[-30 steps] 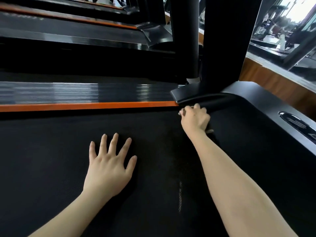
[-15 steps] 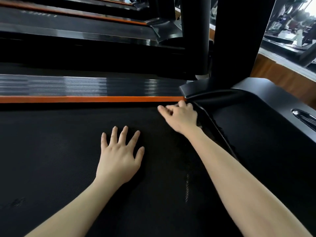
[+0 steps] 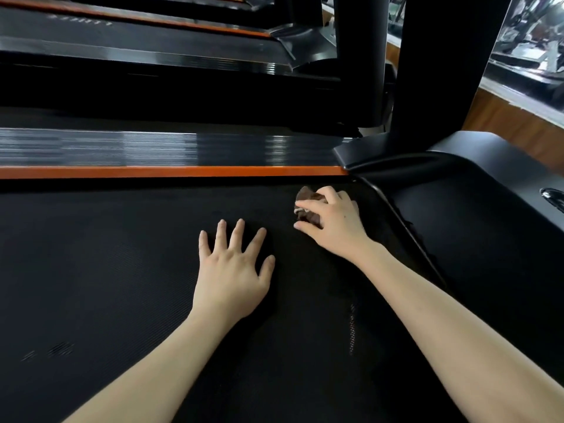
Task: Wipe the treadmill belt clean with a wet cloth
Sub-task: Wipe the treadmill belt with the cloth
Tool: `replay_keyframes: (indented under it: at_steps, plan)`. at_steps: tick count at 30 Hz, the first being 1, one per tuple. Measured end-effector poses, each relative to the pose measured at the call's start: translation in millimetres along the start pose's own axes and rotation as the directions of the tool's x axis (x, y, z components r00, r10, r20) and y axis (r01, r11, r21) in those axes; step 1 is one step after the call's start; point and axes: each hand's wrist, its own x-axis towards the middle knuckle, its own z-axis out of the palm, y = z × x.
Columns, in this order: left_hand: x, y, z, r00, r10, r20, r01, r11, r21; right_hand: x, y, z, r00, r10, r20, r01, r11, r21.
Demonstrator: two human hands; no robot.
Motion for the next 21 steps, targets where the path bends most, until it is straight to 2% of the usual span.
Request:
replay_keyframes:
  at_steps: [3,5,7,8,9,12,14,15,18,19,21]
  plan:
    - [-0.6,0.8,-0.2,1.000,0.002,0.002,-0.002,1.000,-0.007,7.4,3.8,1.1,0.999,-0.008,-0.039,0.009,1.000,0.011]
    - [-0.8,0.3,-0.5,1.000,0.004,0.007,-0.004,1.000,0.003,29.3,2.1,6.4,0.991,0.109,-0.077,-0.103,0.992,0.070]
    - [-0.7,0.0,-0.9,1.000,-0.001,0.017,0.001,1.000,0.009,46.4,-9.2,11.1,0.951,0.279,-0.134,-0.268,0.959,0.094]
    - [-0.3,0.1,-1.5,1.000,-0.002,0.019,0.002,1.000,0.004,48.3,-17.8,12.8,0.938,0.310,-0.154,-0.298,0.950,0.095]
    - [-0.1,0.4,-1.8,1.000,0.000,0.020,0.000,1.000,-0.003,44.7,-26.8,15.5,0.945,0.286,-0.156,-0.274,0.957,0.096]
    - [-0.7,-0.8,-2.6,1.000,-0.015,0.002,0.015,0.999,-0.031,8.6,-44.2,20.5,0.989,-0.003,-0.147,0.018,0.995,0.100]
    - [-1.8,-2.3,-2.4,1.000,-0.030,-0.006,0.029,0.998,-0.052,1.7,-30.3,16.2,0.988,-0.112,-0.108,0.117,0.992,0.041]
    - [-2.3,-2.6,-2.1,0.999,-0.032,-0.011,0.031,0.998,-0.059,9.1,-19.1,12.4,0.990,-0.082,-0.111,0.083,0.997,0.000]
    - [-2.0,-1.2,-3.3,1.000,-0.024,-0.017,0.023,0.998,-0.065,34.7,4.8,9.6,0.957,0.235,-0.171,-0.237,0.971,0.012]
    - [-1.0,-0.7,-2.9,1.000,-0.022,-0.014,0.021,0.998,-0.065,35.2,1.0,12.1,0.946,0.271,-0.180,-0.270,0.962,0.031]
    - [-0.2,0.0,-3.3,1.000,-0.019,-0.002,0.019,0.998,-0.067,14.7,-20.5,14.4,0.972,0.178,-0.155,-0.175,0.984,0.031]
